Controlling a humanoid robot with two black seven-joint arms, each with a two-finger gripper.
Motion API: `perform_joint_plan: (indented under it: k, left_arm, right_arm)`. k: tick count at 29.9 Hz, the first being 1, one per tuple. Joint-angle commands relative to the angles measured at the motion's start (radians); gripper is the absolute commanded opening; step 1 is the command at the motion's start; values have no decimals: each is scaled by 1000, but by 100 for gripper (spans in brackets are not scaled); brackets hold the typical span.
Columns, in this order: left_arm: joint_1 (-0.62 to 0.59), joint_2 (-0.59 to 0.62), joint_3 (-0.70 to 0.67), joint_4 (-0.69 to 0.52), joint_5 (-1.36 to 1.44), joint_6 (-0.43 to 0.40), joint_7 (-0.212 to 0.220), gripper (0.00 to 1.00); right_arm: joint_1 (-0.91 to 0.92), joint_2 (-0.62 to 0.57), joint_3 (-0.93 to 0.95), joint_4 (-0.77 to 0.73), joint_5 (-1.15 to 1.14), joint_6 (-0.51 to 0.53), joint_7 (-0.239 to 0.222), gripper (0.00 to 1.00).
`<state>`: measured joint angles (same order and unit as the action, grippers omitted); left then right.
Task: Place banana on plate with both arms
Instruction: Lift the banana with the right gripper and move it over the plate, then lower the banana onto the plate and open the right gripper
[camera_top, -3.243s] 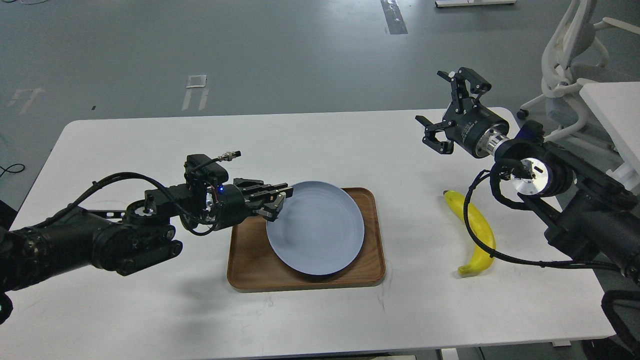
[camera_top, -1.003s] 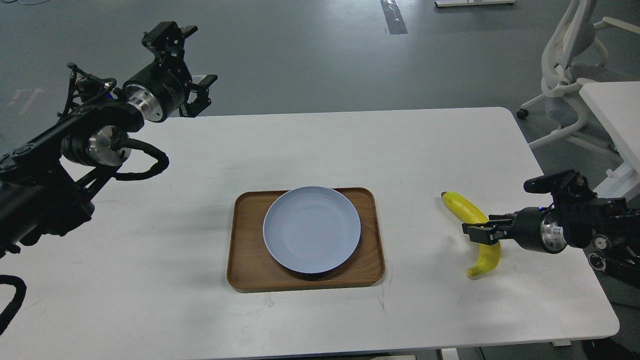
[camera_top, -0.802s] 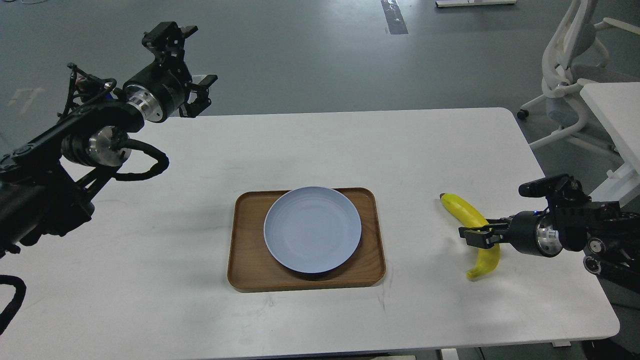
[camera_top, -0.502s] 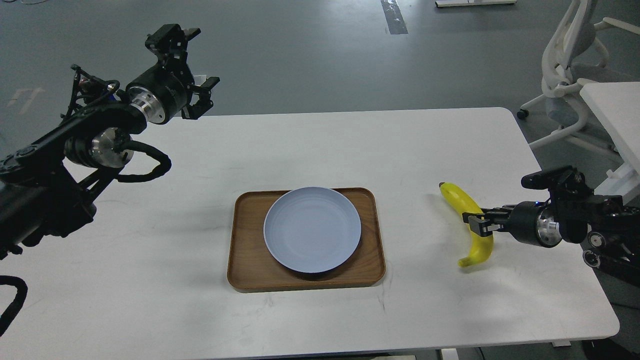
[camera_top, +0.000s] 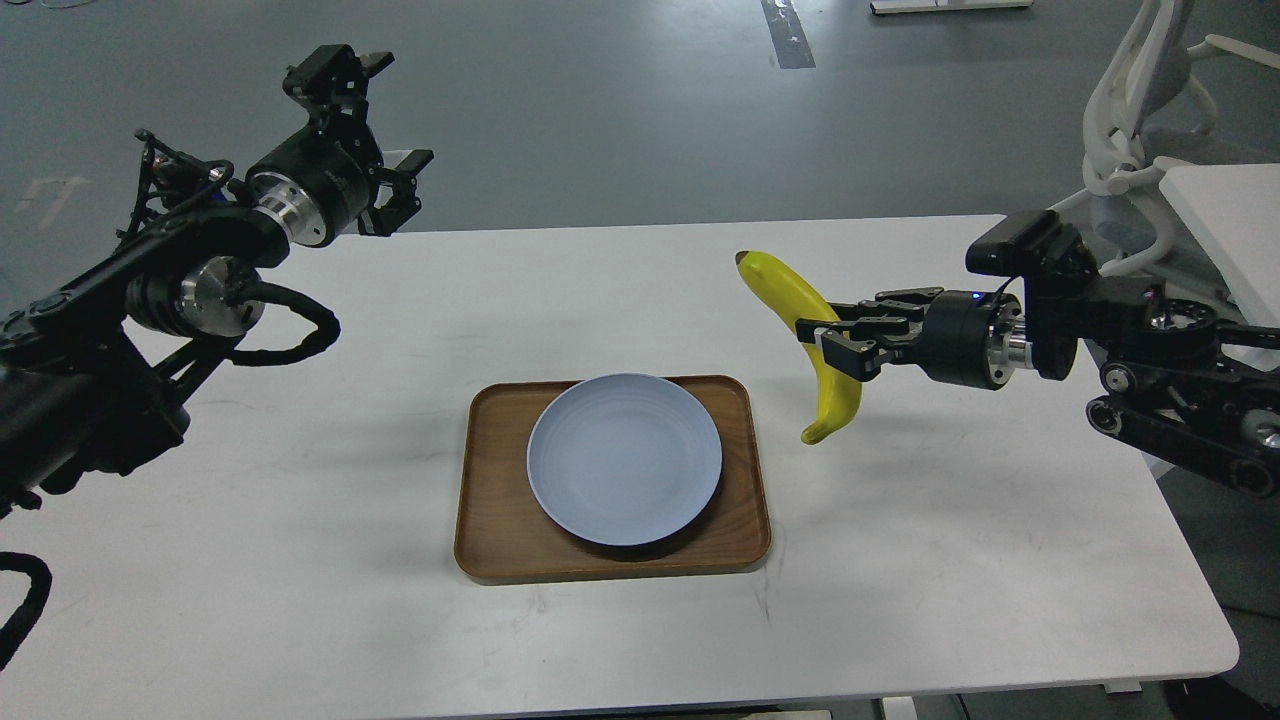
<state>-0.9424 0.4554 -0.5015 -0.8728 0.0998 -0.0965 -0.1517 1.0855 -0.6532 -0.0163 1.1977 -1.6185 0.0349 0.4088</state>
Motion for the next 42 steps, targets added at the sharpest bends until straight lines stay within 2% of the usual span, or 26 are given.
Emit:
perform_joint_plan:
  k: [1, 6, 16, 19, 23, 25, 26, 27, 37, 39, 42]
  left_arm:
    - [4, 5, -2, 0, 0, 0, 0, 98]
    - [4, 17, -2, 0, 0, 0, 0, 98]
    - [5, 35, -5, 0, 0, -3, 1, 98]
    - [4, 37, -8, 0, 0, -3, 0, 98]
    - [5, 42, -9, 0, 0, -3, 0, 98]
    - [5, 46, -9, 0, 0, -5, 0, 98]
    - [5, 48, -9, 0, 0, -5, 0, 98]
    - [5, 48, -9, 0, 0, -5, 0, 98]
    - [11, 32, -8, 1, -2, -5, 1, 98]
    - [11, 32, -12, 1, -6, -5, 1, 98]
    - [11, 35, -14, 1, -12, -8, 0, 98]
  right_arm:
    - [66, 96, -77, -38, -53, -4, 44, 9]
    - [105, 196, -157, -116, -55, -30, 80, 9]
    - [88, 349, -212, -254, -53, -36, 80, 10]
    - [79, 383, -214, -309, -52, -36, 80, 13]
    - [65, 429, -211, -349, -43, -41, 80, 31]
    - [62, 441, -211, -359, -38, -43, 80, 50]
    - [60, 445, -205, -360, -35, -46, 80, 79]
    - [60, 445, -199, -357, -27, -59, 79, 98]
    - [63, 428, -136, -357, 112, -76, 67, 100]
    - [63, 406, -67, -356, 193, -75, 62, 100]
    - [60, 374, 31, -351, 414, -59, 25, 100]
